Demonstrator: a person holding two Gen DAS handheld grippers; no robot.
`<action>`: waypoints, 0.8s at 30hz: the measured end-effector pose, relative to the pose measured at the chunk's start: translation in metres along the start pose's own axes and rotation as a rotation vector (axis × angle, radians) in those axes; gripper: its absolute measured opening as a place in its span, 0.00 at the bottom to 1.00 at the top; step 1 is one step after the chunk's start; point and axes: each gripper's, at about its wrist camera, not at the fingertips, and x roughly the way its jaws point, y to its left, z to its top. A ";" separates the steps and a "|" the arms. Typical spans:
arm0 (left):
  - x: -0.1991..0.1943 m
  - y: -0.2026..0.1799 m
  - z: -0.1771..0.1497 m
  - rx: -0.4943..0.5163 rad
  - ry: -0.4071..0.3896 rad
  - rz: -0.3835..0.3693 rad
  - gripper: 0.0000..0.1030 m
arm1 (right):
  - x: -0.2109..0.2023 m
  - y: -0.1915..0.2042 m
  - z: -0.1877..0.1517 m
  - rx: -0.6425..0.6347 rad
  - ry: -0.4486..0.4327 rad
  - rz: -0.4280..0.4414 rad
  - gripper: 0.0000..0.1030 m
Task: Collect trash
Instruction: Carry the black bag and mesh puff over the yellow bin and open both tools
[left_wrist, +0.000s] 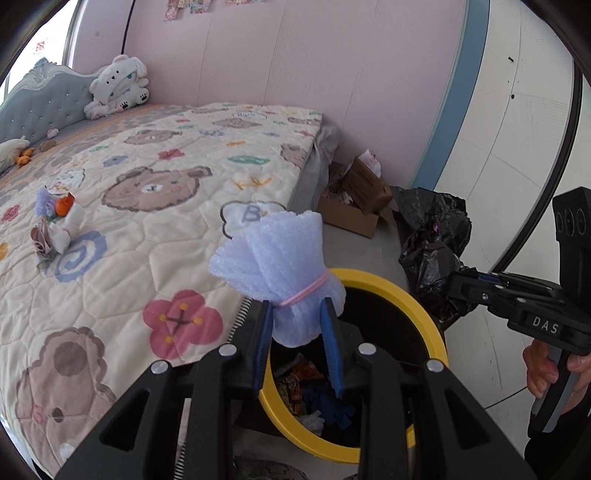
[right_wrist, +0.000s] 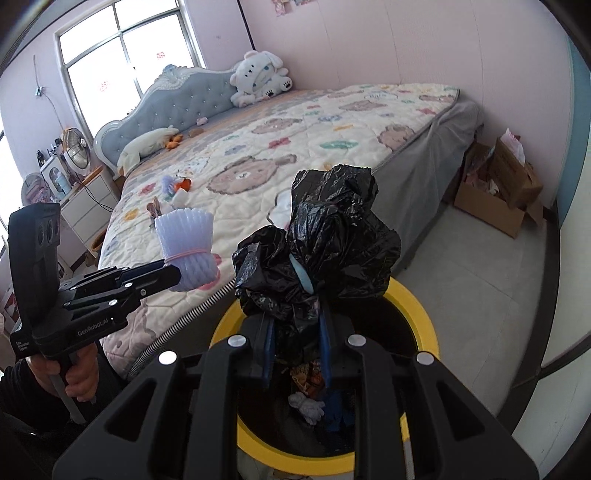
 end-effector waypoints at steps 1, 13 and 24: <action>0.004 -0.001 -0.002 -0.002 0.013 -0.004 0.24 | 0.002 -0.002 -0.001 0.007 0.007 0.001 0.18; 0.034 0.000 -0.021 -0.040 0.119 -0.025 0.25 | 0.032 -0.026 -0.018 0.087 0.111 -0.002 0.20; 0.032 -0.001 -0.019 -0.044 0.106 -0.039 0.34 | 0.024 -0.033 -0.015 0.110 0.076 -0.024 0.29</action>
